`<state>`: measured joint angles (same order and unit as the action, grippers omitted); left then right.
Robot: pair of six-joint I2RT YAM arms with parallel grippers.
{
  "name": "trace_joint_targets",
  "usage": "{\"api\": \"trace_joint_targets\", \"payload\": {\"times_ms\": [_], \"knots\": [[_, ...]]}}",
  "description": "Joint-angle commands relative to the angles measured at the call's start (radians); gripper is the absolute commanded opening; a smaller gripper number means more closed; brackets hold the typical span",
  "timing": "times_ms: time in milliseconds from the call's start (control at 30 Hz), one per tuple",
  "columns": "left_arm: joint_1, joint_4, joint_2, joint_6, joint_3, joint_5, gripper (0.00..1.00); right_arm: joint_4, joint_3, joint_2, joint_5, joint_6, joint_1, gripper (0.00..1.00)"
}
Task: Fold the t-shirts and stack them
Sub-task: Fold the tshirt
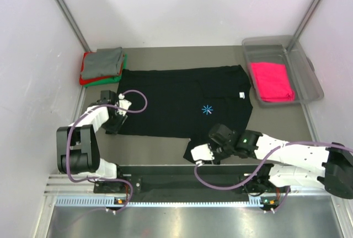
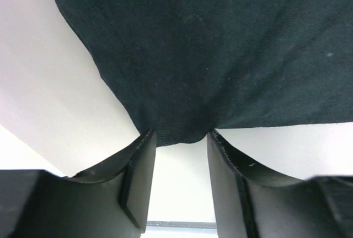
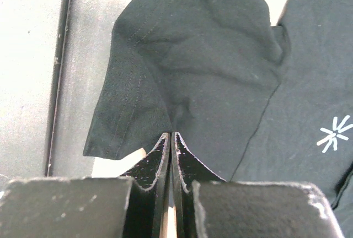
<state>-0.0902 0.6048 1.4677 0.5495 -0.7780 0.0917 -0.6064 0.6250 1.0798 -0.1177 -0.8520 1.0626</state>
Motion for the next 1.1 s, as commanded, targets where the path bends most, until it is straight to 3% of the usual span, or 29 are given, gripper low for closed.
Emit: {"api": "trace_joint_targets", "payload": {"times_ms": [0, 100, 233, 267, 700, 1067], "knots": [[-0.008, -0.040, 0.048, 0.006, 0.005, 0.008, 0.47, 0.022, 0.039, -0.035, -0.008, 0.014, -0.015, 0.00], [-0.009, -0.054, 0.078, 0.015, 0.022, 0.003, 0.40, 0.016, 0.039, -0.056, -0.011, 0.014, -0.019, 0.00], [-0.011, -0.024, 0.111, 0.013, 0.008, -0.024, 0.13, 0.011, 0.033, -0.077, -0.010, 0.018, -0.023, 0.00], [-0.011, -0.016, 0.112, 0.015, 0.003, -0.027, 0.01, 0.011, 0.032, -0.081, -0.002, 0.018, -0.024, 0.00], [-0.009, 0.098, -0.038, 0.017, -0.122, -0.087, 0.00, -0.007, 0.136, -0.106, 0.093, 0.034, -0.148, 0.00], [0.007, 0.119, -0.004, 0.059, -0.263, -0.150, 0.00, -0.004, 0.340, -0.009, 0.147, -0.024, -0.351, 0.00]]}}
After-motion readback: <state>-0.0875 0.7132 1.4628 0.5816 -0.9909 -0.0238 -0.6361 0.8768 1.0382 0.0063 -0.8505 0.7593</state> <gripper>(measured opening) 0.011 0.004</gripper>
